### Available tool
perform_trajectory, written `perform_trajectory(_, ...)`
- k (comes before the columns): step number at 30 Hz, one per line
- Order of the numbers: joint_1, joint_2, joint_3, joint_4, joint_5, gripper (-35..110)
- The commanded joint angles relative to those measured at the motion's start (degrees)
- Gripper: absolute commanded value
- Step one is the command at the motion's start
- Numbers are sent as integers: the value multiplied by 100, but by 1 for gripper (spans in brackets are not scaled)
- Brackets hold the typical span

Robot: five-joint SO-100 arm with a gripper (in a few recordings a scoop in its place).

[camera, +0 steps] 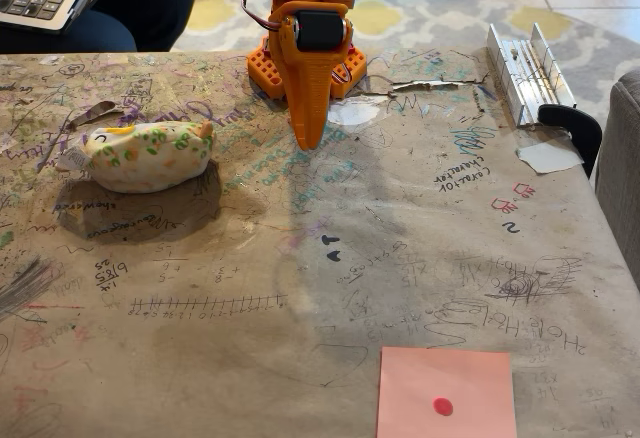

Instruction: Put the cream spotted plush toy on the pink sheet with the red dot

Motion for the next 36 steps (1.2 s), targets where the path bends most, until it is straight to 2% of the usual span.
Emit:
perform_trajectory(1, 861, 9, -88, -97, -193, 36)
perform_trajectory(15, 853, 9, -88, -114, -237, 37)
perform_trajectory(21, 1169, -202, -387, -976, -519, 41)
perform_trajectory(24, 1239, -1925, -1397, -1195, -606, 42)
perform_trajectory(27, 1661, -4359, -2812, -668, -765, 43)
perform_trajectory(36, 4245, -6583, -3551, -475, -2654, 45)
